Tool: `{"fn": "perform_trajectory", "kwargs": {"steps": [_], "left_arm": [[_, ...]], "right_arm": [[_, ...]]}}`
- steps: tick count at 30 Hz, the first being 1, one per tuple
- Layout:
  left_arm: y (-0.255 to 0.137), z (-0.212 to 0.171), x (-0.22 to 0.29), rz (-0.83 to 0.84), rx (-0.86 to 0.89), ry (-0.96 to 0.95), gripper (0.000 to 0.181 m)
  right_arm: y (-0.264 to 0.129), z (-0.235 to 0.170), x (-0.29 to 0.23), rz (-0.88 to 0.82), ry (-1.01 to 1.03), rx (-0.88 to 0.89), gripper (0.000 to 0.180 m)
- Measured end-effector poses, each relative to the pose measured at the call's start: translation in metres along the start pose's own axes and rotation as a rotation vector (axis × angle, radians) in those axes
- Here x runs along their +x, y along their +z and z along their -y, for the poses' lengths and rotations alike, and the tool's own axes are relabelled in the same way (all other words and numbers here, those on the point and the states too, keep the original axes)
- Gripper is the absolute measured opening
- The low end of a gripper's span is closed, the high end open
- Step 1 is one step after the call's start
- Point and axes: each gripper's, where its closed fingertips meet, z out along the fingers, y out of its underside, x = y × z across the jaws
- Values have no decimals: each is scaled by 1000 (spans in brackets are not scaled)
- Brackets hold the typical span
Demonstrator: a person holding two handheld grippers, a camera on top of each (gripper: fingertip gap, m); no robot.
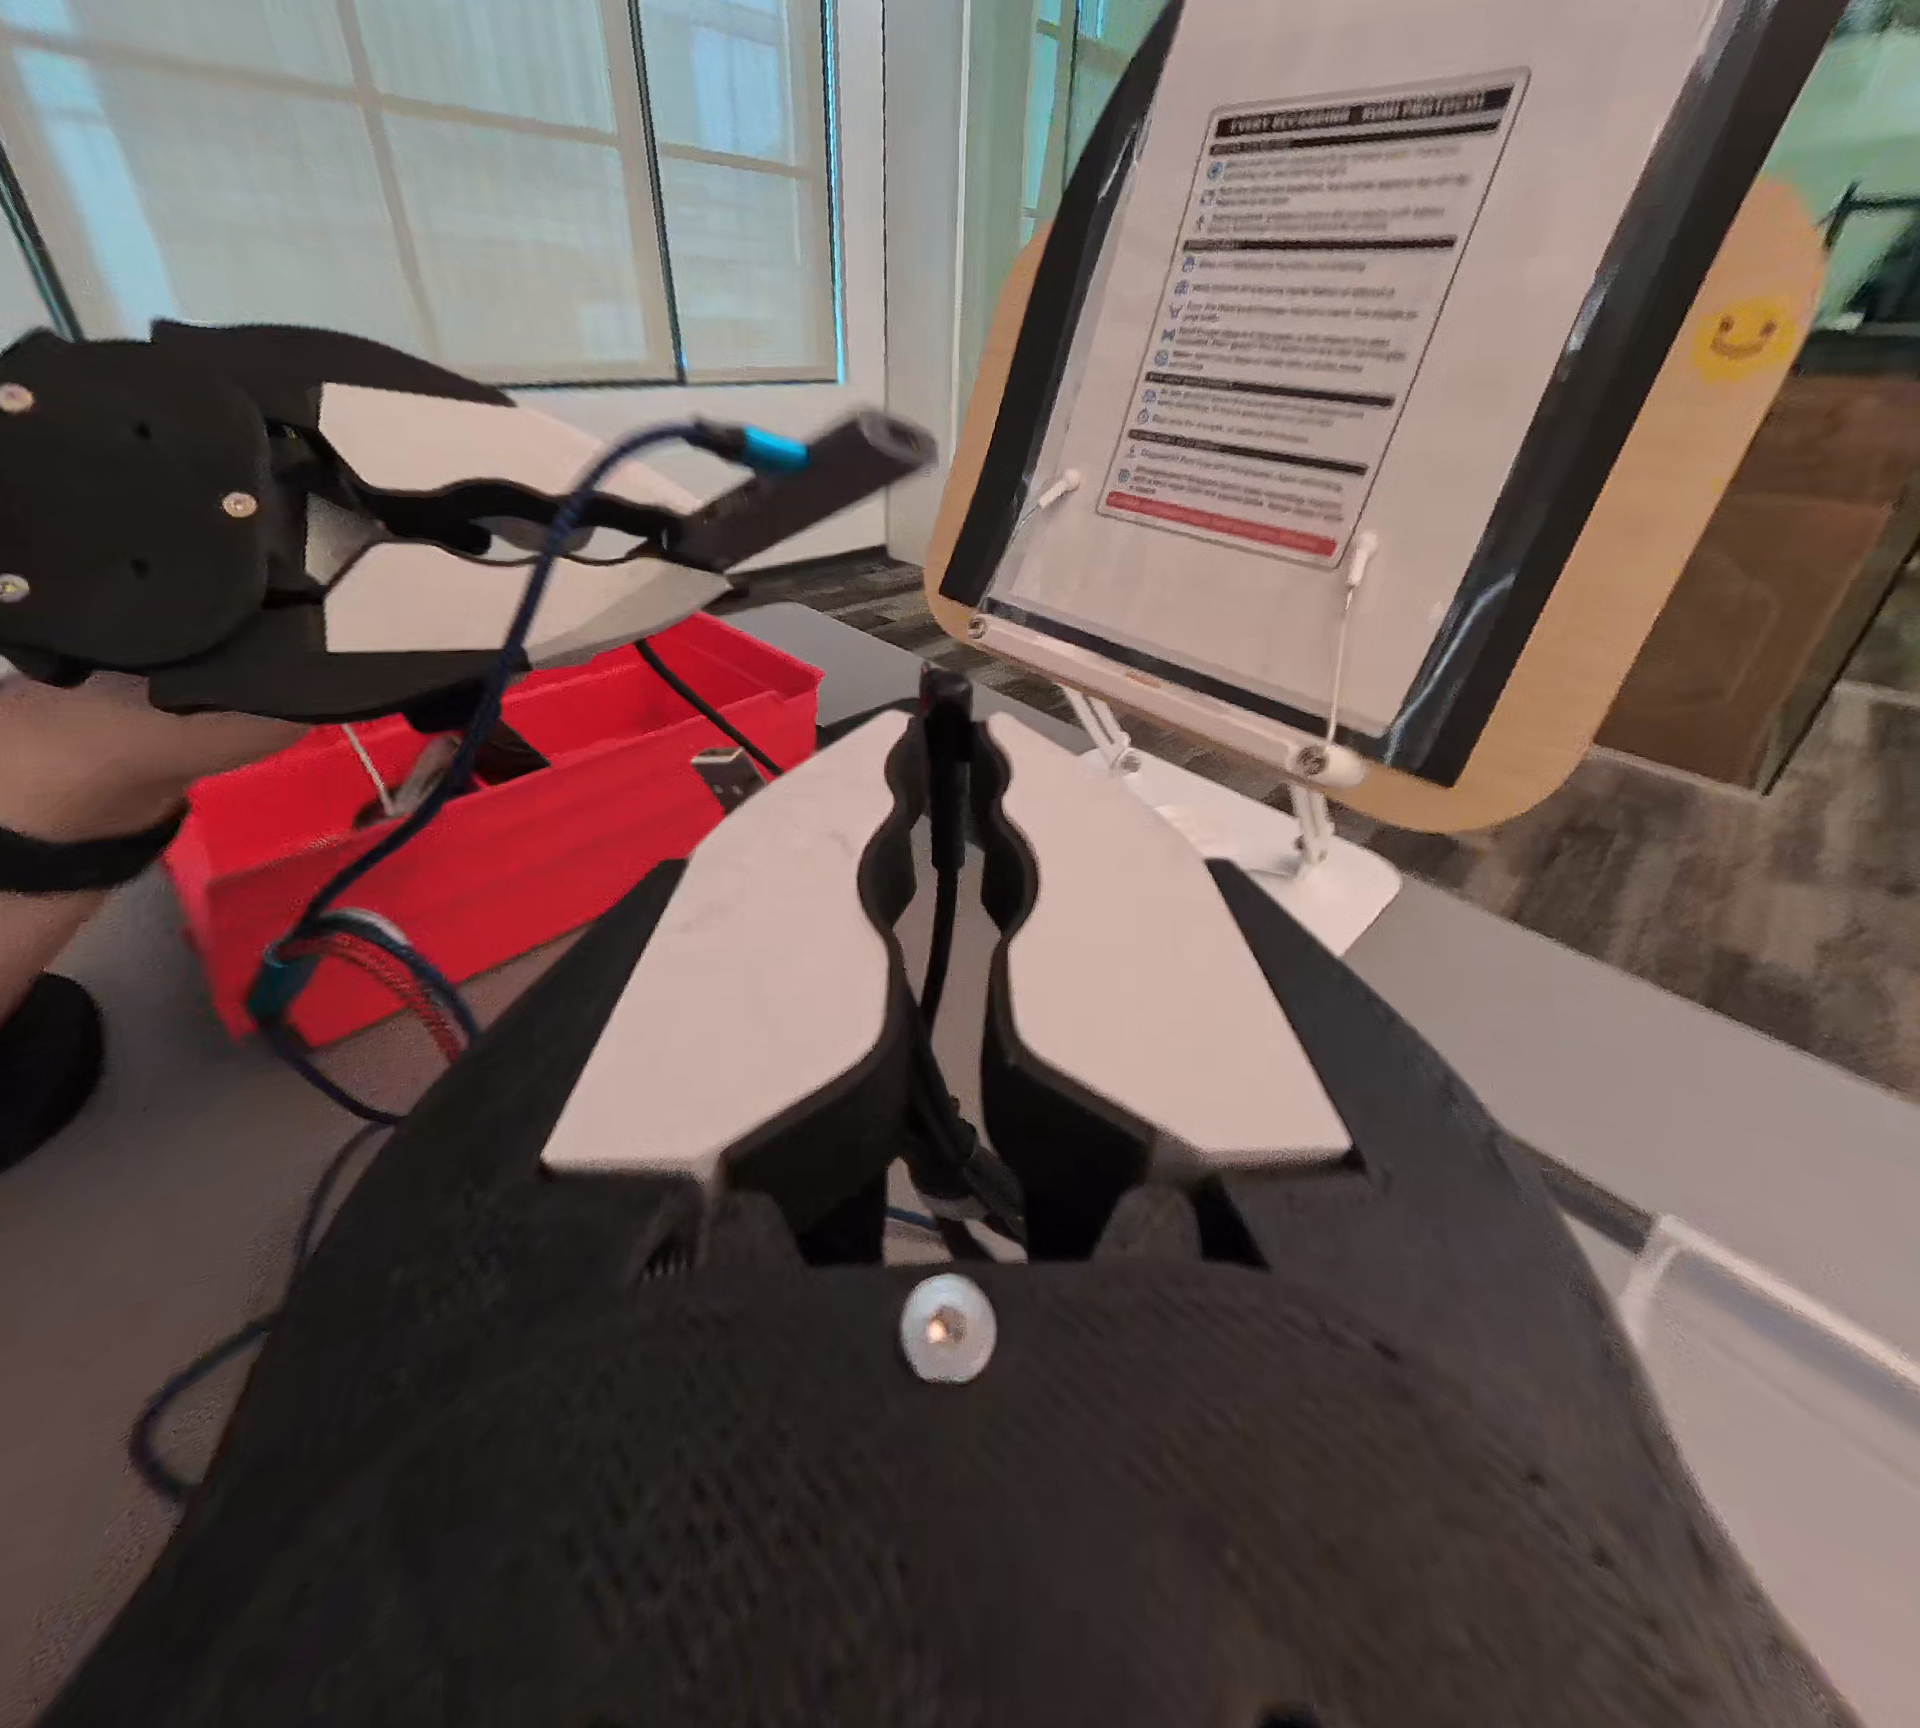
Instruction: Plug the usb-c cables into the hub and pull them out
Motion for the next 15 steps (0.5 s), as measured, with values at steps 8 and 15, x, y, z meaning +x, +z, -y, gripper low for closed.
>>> {"fn": "perform_trajectory", "kwargs": {"steps": [8, 15], "left_arm": [[3, -9, 32, -134, -64, 220, 9], [-27, -24, 92, -584, -111, 291, 9]], "right_arm": [[-8, 12, -3, -60, -385, -104, 8], [-13, -15, -22, 151, -581, -282, 8]]}}
